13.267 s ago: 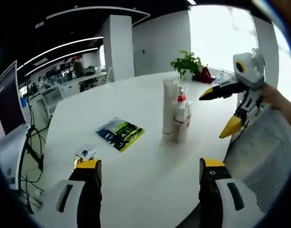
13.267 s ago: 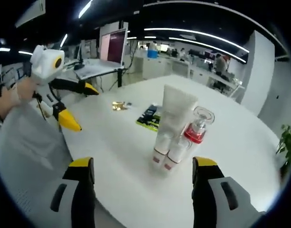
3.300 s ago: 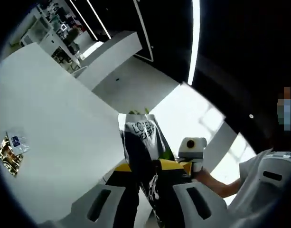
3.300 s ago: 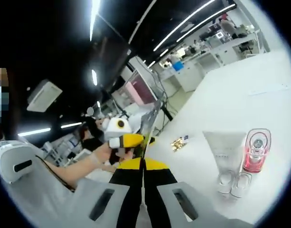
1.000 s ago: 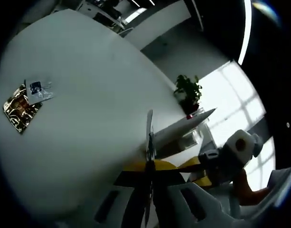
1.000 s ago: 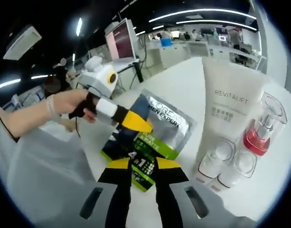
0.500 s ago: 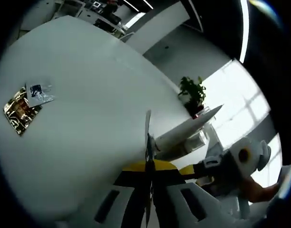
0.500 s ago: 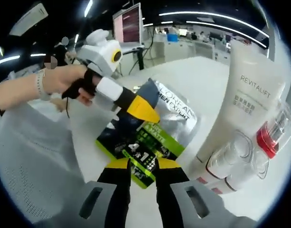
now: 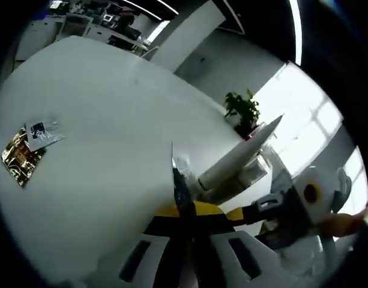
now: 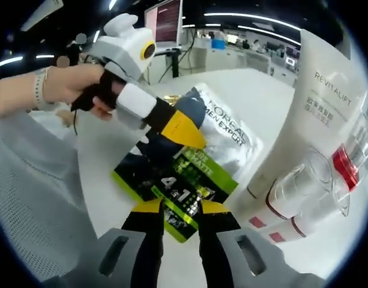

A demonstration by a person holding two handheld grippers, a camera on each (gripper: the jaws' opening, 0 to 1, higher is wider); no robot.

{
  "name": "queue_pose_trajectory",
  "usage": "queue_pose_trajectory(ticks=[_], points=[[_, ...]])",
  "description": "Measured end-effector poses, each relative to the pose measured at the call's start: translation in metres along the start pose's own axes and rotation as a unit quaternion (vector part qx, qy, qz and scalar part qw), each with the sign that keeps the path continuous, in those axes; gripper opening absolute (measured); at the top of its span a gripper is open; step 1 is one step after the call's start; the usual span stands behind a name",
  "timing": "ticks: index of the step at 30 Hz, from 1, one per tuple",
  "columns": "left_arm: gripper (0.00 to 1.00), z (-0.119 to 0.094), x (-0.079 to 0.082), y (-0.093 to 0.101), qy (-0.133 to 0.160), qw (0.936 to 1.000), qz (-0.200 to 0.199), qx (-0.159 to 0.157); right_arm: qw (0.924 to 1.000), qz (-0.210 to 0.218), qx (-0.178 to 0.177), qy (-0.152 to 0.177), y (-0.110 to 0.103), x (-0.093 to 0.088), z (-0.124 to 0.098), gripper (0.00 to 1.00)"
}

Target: Arrange the skincare products in the storage area until every visible bottle or jar stands upright without overlapping.

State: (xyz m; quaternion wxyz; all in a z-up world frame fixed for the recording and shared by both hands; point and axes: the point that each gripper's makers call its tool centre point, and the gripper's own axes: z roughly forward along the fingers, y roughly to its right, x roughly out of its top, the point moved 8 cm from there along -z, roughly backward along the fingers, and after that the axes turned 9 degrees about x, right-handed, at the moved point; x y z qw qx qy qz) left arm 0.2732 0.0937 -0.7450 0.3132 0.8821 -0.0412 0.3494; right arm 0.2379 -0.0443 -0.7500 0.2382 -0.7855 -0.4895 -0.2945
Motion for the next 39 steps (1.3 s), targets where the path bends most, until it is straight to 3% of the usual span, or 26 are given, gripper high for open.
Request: queue_pose_trajectory(ticks=[4,9,17,25,31,36,39], points=[[0.00,0.001,0.001,0.000,0.009,0.9995,0.028,0.009,1.0000,0.003,0.002,-0.007,0.000,-0.003,0.002,0.20],[0.00,0.005,0.000,-0.005,0.001,0.9965,0.078,0.029,0.9997,-0.003,0.007,-0.023,-0.003,-0.008,0.005,0.20],[0.00,0.012,-0.002,-0.005,0.001,0.9950,0.092,0.037,0.9994,-0.001,0.002,-0.034,0.002,-0.014,0.007,0.19],[0.00,0.018,-0.007,-0.012,-0.017,0.9956,0.083,0.041,0.9989,-0.006,0.003,-0.047,0.004,-0.017,0.008,0.20],[0.02,0.019,-0.010,-0.014,-0.015,0.9963,0.075,0.040,0.9987,-0.001,0.005,-0.051,0.004,-0.018,0.009,0.20],[0.06,0.017,-0.007,-0.013,-0.008,0.9936,0.105,0.041,0.9987,0.004,0.004,-0.050,0.005,-0.018,0.009,0.20],[0.13,0.015,-0.002,-0.018,0.005,0.9910,0.122,0.055,0.9988,0.009,0.001,-0.049,0.005,-0.018,0.008,0.20]])
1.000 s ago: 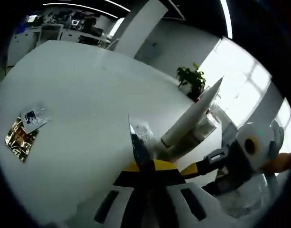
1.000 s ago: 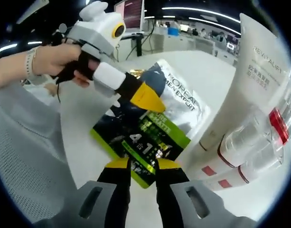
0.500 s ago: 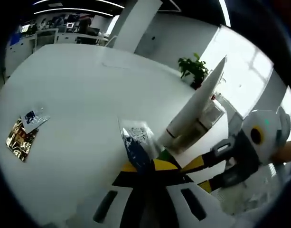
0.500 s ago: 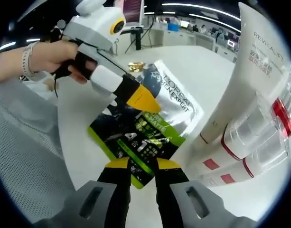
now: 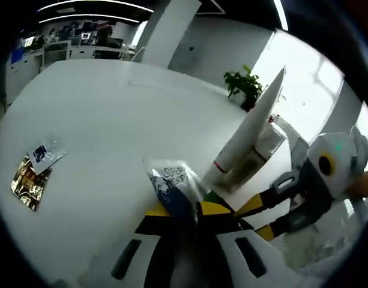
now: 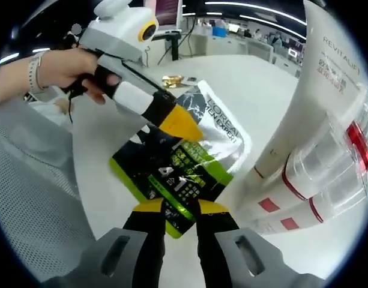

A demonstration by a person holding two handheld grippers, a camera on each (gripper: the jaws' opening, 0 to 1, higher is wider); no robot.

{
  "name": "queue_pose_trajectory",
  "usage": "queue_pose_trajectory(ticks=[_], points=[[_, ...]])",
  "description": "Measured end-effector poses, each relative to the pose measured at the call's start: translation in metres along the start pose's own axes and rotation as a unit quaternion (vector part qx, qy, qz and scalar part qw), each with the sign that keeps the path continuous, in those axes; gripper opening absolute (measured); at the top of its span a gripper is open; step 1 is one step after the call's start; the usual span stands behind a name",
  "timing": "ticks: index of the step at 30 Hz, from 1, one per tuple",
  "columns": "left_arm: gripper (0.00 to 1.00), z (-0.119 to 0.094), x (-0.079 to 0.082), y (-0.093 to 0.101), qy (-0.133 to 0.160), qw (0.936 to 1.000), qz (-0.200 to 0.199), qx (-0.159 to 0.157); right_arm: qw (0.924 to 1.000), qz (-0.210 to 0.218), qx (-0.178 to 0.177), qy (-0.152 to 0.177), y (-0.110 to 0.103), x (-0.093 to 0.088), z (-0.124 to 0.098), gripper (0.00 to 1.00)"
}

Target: Arrange the skincare products in the storage area until every visible bottle or jar stands upright without overlapping.

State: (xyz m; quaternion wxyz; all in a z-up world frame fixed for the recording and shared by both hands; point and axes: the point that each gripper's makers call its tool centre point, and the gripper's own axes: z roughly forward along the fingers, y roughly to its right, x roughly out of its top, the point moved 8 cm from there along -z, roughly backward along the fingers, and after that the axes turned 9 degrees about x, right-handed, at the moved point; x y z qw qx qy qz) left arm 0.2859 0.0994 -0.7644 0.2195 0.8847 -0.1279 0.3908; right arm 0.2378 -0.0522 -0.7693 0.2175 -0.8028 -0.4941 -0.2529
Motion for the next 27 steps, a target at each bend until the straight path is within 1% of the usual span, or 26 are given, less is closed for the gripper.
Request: queue_pose_trajectory(ticks=[1,4,5,7,8,9,10,11,12,13,14,15,17,19,21,23,25,27], points=[[0.16,-0.002,0.002,-0.003,0.005,0.9999,-0.004,0.008,1.0000,-0.002,0.000,0.000,0.000,0.000,0.000,0.20],[0.18,-0.004,0.004,-0.009,0.009,0.9999,-0.011,0.010,1.0000,0.000,0.000,0.000,0.000,0.000,0.000,0.20],[0.19,-0.005,0.005,-0.007,0.010,0.9998,-0.009,0.012,1.0000,0.005,0.000,0.002,0.001,0.000,0.000,0.20],[0.25,-0.007,0.006,-0.009,0.015,0.9996,0.001,0.024,0.9999,0.010,-0.002,0.005,0.001,0.000,0.000,0.20],[0.27,-0.008,0.009,-0.014,0.022,0.9990,0.008,0.039,0.9999,0.011,-0.005,0.007,0.001,0.000,0.000,0.20],[0.29,-0.010,0.010,-0.017,0.025,0.9986,0.009,0.047,0.9999,0.014,-0.006,0.007,0.001,0.000,0.000,0.20],[0.29,-0.012,0.013,-0.021,0.031,0.9979,0.013,0.055,0.9998,0.017,-0.006,0.005,0.001,0.000,0.001,0.20],[0.28,-0.014,0.017,-0.022,0.041,0.9966,0.027,0.066,0.9998,0.018,-0.006,0.005,0.001,0.000,0.001,0.20],[0.28,-0.017,0.020,-0.023,0.046,0.9956,0.036,0.073,0.9998,0.018,-0.006,0.004,0.001,0.000,0.001,0.20],[0.28,-0.020,0.021,-0.022,0.048,0.9952,0.040,0.075,0.9998,0.019,-0.006,0.004,0.001,0.000,0.000,0.20],[0.28,-0.023,0.022,-0.019,0.047,0.9955,0.046,0.067,0.9997,0.021,-0.005,0.005,0.001,0.000,0.000,0.20],[0.29,-0.021,0.022,-0.019,0.043,0.9958,0.052,0.062,0.9997,0.023,-0.005,0.005,0.001,0.000,0.000,0.20],[0.29,-0.020,0.020,-0.016,0.029,0.9948,0.080,0.055,0.9996,0.026,-0.005,0.006,0.001,0.000,0.000,0.19],[0.30,-0.018,0.014,-0.009,0.003,0.9943,0.097,0.044,0.9996,0.027,-0.006,0.007,0.001,-0.001,0.000,0.19],[0.32,-0.016,0.008,-0.009,-0.019,0.9928,0.113,0.036,0.9996,0.028,-0.006,0.008,0.001,-0.001,0.000,0.18],[0.32,-0.016,0.002,-0.005,-0.039,0.9916,0.121,0.025,0.9996,0.026,-0.007,0.008,0.000,-0.001,0.000,0.18],[0.32,-0.014,-0.001,-0.003,-0.050,0.9903,0.128,0.023,0.9997,0.023,-0.008,0.007,0.000,-0.001,0.000,0.18],[0.33,-0.014,-0.004,-0.001,-0.058,0.9900,0.127,0.022,0.9997,0.022,-0.009,0.006,0.001,-0.001,0.000,0.18]])
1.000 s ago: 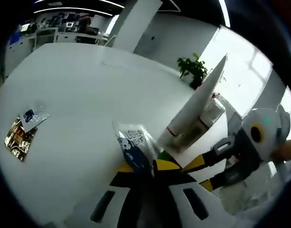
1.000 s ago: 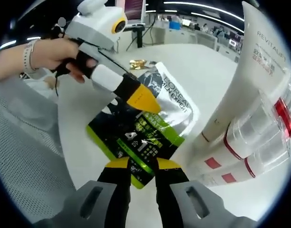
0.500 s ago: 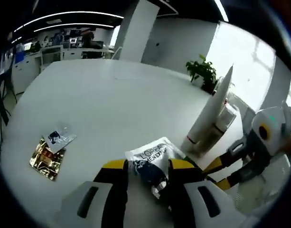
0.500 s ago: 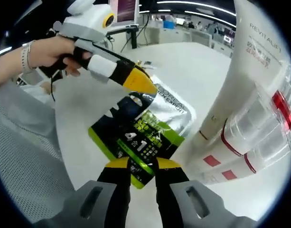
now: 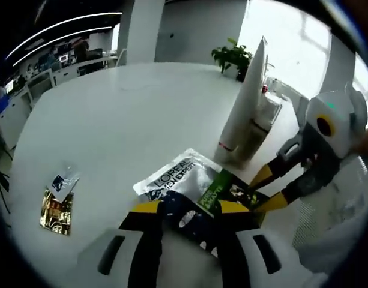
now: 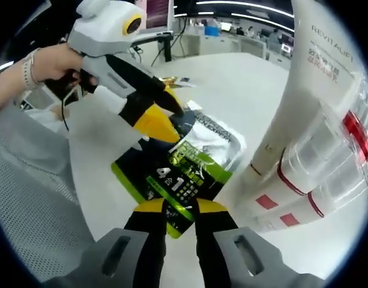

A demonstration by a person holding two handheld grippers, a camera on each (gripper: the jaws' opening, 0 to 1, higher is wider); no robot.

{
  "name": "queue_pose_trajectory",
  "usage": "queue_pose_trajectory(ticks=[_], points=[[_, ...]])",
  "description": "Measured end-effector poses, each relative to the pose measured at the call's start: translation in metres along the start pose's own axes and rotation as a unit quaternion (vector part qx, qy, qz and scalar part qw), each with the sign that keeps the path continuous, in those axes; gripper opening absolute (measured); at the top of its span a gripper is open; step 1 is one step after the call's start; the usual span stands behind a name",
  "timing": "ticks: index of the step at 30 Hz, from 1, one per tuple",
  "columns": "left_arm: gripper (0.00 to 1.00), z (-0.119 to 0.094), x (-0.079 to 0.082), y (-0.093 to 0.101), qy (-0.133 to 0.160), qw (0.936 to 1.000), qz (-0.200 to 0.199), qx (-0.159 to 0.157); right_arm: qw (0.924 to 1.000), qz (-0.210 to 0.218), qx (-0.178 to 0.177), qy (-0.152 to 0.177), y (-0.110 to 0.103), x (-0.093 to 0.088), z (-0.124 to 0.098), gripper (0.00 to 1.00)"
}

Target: Arrange the skincare products in the storage area until every visible bottle or jar stands upright without overlapping.

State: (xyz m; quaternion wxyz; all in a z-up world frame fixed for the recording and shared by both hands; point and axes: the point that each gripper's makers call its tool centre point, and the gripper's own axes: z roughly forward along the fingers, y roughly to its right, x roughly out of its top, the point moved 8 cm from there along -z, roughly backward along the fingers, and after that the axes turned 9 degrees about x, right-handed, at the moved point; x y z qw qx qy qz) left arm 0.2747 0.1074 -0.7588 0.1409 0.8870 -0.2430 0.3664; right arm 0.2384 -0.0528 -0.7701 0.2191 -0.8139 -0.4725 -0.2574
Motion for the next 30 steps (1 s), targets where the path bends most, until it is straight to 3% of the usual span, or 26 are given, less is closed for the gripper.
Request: queue_pose_trajectory(ticks=[3,6,30], points=[[0.33,0.003,-0.005,0.002,-0.013,0.9997,-0.013,-0.015,1.0000,0.003,-0.002,-0.002,0.001,0.001,0.000,0.18],[0.35,0.006,-0.010,0.003,-0.018,0.9997,-0.001,-0.015,1.0000,0.001,-0.003,-0.004,0.001,0.001,0.001,0.18],[0.40,0.018,-0.003,0.008,0.030,0.9994,-0.017,-0.007,0.9999,-0.005,-0.013,-0.001,0.008,0.004,0.002,0.16]])
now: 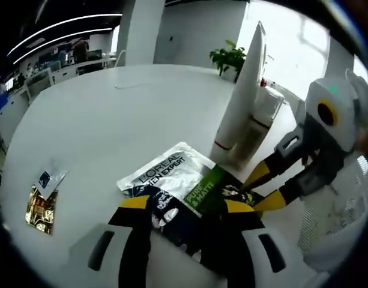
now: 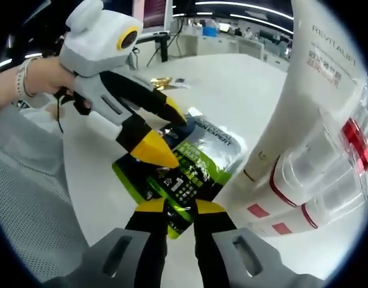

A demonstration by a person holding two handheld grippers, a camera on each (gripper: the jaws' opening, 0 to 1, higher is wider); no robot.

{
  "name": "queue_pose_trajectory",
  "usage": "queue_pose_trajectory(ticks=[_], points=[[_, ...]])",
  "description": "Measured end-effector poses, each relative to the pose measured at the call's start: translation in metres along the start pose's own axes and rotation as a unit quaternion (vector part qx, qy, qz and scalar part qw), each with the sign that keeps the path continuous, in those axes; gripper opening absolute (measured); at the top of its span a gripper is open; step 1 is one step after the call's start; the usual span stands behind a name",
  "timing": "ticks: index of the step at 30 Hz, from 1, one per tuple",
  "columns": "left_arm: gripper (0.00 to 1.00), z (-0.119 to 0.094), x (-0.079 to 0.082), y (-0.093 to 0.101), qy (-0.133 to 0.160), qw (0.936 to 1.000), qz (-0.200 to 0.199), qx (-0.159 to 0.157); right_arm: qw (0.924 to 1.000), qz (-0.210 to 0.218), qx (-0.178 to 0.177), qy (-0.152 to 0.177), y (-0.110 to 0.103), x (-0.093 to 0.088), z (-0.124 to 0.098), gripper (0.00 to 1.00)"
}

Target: Arrange the skincare products in the storage area until every visible bottle or jar stands upright without overlapping.

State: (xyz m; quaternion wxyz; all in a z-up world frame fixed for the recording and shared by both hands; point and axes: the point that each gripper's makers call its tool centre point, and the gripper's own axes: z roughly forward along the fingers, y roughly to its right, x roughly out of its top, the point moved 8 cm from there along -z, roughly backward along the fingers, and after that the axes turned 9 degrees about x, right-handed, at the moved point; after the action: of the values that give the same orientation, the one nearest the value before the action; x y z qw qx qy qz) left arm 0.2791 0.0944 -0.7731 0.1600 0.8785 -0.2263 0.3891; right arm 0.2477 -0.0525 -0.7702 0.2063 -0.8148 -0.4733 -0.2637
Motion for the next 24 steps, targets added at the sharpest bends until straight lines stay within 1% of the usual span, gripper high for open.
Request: queue_pose_trajectory(ticks=[4,6,10,11,13,14,18,19,20,22,24], points=[[0.40,0.002,0.002,0.007,0.008,1.0000,0.000,-0.005,1.0000,0.000,0.000,0.001,0.003,0.000,0.000,0.16],[0.41,0.002,0.004,0.010,0.011,0.9998,0.002,-0.015,1.0000,0.004,-0.001,0.003,0.003,0.001,0.000,0.16],[0.40,-0.001,0.012,0.014,0.018,0.9996,-0.003,-0.022,1.0000,0.000,-0.003,0.002,0.004,0.001,0.001,0.16],[0.40,-0.002,0.013,0.014,0.017,0.9996,-0.004,-0.024,1.0000,-0.002,-0.002,0.002,0.004,0.001,0.001,0.16],[0.41,-0.001,0.010,0.015,0.005,0.9995,-0.001,-0.031,1.0000,-0.003,-0.003,0.004,0.005,0.001,0.001,0.16],[0.40,-0.001,0.006,0.015,-0.008,0.9993,0.006,-0.036,1.0000,-0.002,-0.004,0.005,0.005,0.002,0.001,0.16],[0.39,-0.003,0.004,0.020,-0.027,0.9982,0.027,-0.045,1.0000,-0.002,-0.004,0.005,0.005,0.001,0.001,0.16],[0.39,-0.006,0.005,0.020,-0.036,0.9968,0.042,-0.057,1.0000,-0.002,-0.004,0.005,0.005,0.001,0.000,0.16],[0.39,-0.008,0.006,0.020,-0.037,0.9958,0.055,-0.063,1.0000,0.000,-0.005,0.005,0.005,0.001,0.000,0.16],[0.39,-0.013,0.009,0.019,-0.039,0.9948,0.074,-0.058,1.0000,0.002,-0.004,0.007,0.004,0.001,0.000,0.16],[0.40,-0.013,0.012,0.018,-0.027,0.9917,0.119,-0.041,1.0000,0.003,-0.004,0.008,0.004,0.001,0.000,0.16]])
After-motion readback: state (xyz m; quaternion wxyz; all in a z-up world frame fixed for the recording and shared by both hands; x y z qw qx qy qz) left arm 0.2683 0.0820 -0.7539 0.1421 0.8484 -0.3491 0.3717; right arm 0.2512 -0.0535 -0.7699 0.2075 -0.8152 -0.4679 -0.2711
